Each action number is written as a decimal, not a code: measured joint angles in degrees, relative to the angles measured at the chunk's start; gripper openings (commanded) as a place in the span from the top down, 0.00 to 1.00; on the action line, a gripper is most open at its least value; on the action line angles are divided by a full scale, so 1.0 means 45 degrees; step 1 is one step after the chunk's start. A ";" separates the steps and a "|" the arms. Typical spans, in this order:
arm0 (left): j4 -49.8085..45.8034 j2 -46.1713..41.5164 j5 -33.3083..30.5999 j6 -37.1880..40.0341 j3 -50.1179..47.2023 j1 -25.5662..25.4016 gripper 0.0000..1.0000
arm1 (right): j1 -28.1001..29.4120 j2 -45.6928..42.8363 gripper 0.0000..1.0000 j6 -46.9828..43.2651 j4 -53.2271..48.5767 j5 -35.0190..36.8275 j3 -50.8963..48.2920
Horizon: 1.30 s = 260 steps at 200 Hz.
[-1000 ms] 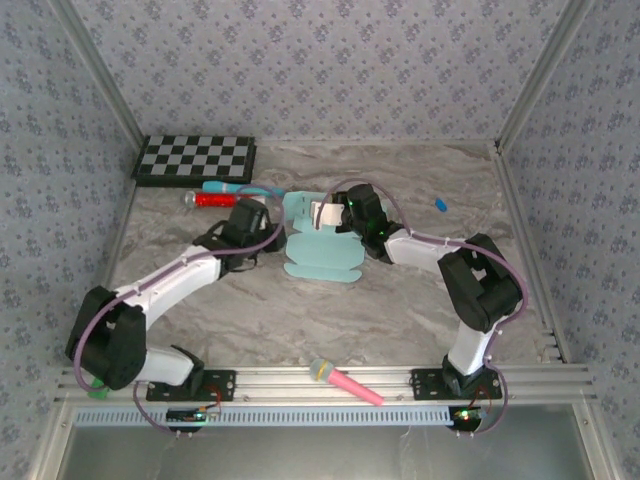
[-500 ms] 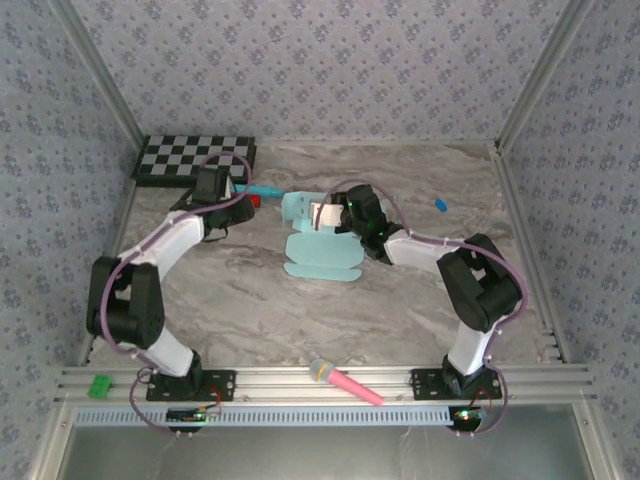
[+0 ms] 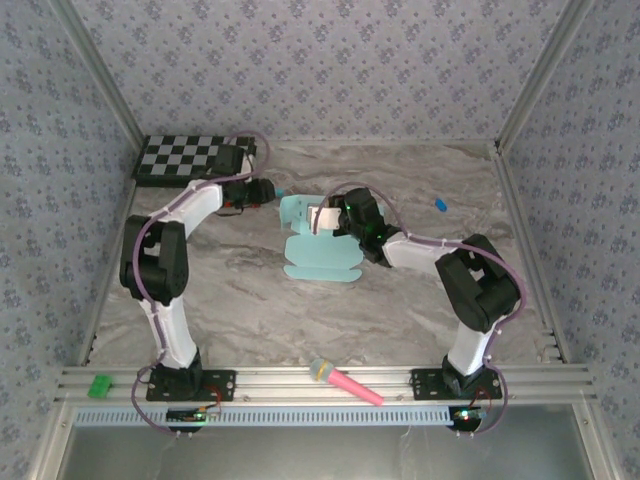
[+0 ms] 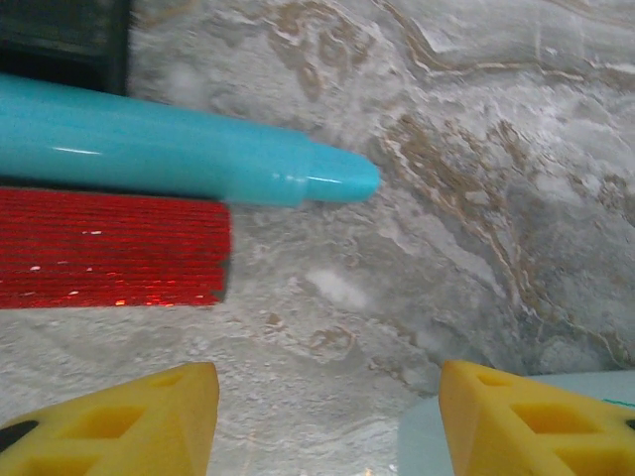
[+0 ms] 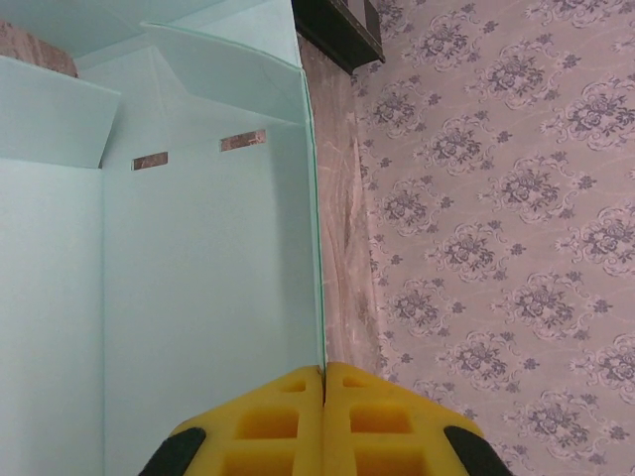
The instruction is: Fold the paper box
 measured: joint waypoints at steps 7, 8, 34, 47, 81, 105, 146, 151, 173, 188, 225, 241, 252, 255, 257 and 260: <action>-0.0117 0.0068 0.0151 0.0126 0.0058 -0.0068 0.40 | 0.0000 0.0019 1.00 0.0000 0.0000 0.0005 0.0000; -0.0121 0.0073 0.0175 0.0146 0.0063 -0.0073 0.40 | 0.0000 0.0019 1.00 0.0000 0.0000 0.0000 0.0000; -0.0369 0.0131 0.0801 0.0597 0.0083 -0.0223 0.41 | 0.0024 0.0083 1.00 0.0000 0.0010 0.0044 0.0000; -0.0442 0.0131 0.1112 0.0811 0.0078 -0.0228 0.42 | 0.0024 0.0121 1.00 0.0000 0.0049 0.0053 0.0000; -0.0442 0.0131 0.2035 0.1302 -0.0063 -0.0219 0.44 | 0.0024 0.0253 1.00 -0.0039 0.0180 0.0097 0.0000; -0.0423 0.0131 0.2623 0.1681 -0.0325 -0.0238 0.46 | 0.0024 0.0282 1.00 -0.0039 0.0185 0.0131 0.0000; -0.0136 0.0078 0.3390 0.2312 -0.1059 -0.0393 0.48 | 0.0034 0.0282 1.00 -0.0044 0.0185 0.0146 0.0000; -0.0073 0.0053 0.3449 0.2399 -0.1166 -0.0398 0.48 | 0.0049 0.0282 1.00 -0.0044 0.0185 0.0151 0.0000; 0.0369 -0.0131 0.3745 0.2803 -0.1763 -0.0491 0.51 | 0.0058 0.0282 1.00 -0.0044 0.0185 0.0219 0.0000; 0.0816 -0.0248 0.3842 0.3089 -0.2147 -0.0588 0.52 | 0.0083 0.0282 1.00 -0.0044 0.0185 0.0267 0.0000; 0.2157 -0.0631 0.3915 0.3963 -0.3094 -0.0991 0.52 | 0.0155 0.0287 1.00 -0.0058 0.0185 0.0350 0.0000; 0.2642 -0.0787 0.3798 0.4245 -0.3317 -0.1132 0.52 | 0.0165 0.0287 1.00 -0.0097 0.0185 0.0379 0.0000; 0.2866 -0.0821 0.3682 0.4367 -0.3356 -0.1195 0.52 | 0.0180 0.0287 1.00 -0.0126 0.0185 0.0393 0.0000; 0.2939 -0.0821 0.3657 0.4381 -0.3356 -0.1205 0.52 | 0.0180 0.0287 1.00 -0.0131 0.0180 0.0393 0.0000; 0.2997 -0.0821 0.3633 0.4401 -0.3356 -0.1205 0.52 | 0.0180 0.0287 1.00 -0.0131 0.0185 0.0398 0.0000; 0.3050 -0.0821 0.3604 0.4415 -0.3356 -0.1205 0.52 | 0.0185 0.0287 1.00 -0.0131 0.0185 0.0413 0.0000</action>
